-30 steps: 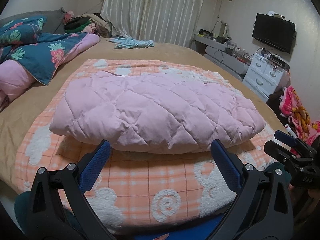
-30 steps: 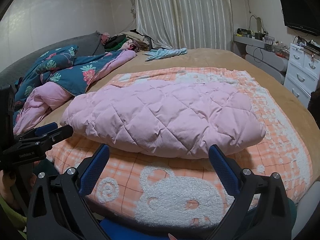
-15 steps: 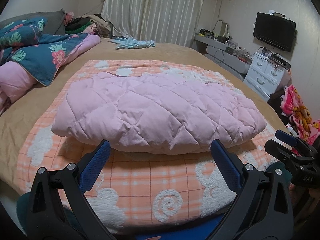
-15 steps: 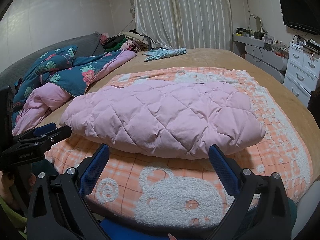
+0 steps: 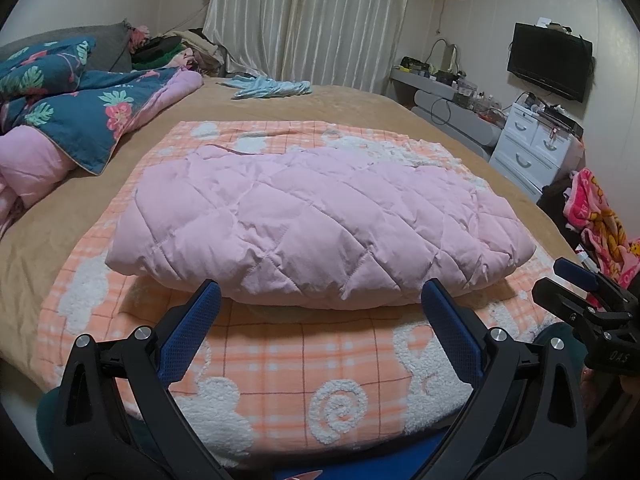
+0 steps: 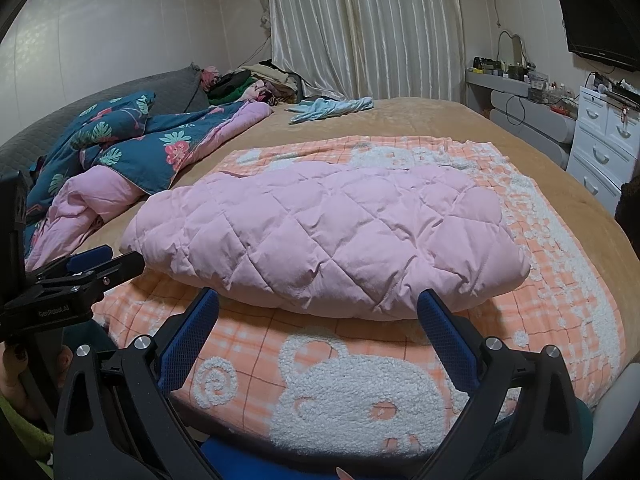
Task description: Fold large clothes
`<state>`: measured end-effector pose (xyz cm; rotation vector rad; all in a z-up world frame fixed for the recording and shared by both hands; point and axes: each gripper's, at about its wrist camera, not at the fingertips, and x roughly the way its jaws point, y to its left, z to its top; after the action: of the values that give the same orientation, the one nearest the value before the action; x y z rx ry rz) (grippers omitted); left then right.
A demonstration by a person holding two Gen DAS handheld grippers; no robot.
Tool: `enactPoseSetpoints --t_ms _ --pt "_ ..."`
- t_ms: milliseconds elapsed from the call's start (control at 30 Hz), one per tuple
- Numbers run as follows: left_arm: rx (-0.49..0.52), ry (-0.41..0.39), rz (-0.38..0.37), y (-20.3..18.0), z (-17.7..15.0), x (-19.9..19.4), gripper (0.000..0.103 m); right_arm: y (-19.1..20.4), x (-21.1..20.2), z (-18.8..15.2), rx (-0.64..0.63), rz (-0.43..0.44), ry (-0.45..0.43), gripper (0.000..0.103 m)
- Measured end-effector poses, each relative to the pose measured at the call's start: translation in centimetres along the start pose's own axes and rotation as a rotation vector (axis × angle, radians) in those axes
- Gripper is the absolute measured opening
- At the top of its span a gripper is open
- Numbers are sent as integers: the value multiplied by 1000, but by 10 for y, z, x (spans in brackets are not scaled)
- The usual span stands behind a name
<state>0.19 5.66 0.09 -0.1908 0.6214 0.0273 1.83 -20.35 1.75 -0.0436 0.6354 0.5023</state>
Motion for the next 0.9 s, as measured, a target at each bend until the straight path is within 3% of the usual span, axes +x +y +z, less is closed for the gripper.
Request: enactPoseSetpoints --t_ms 900 --pt "2 2 4 2 1 0 94 0 0 0 -1 1 0 99"
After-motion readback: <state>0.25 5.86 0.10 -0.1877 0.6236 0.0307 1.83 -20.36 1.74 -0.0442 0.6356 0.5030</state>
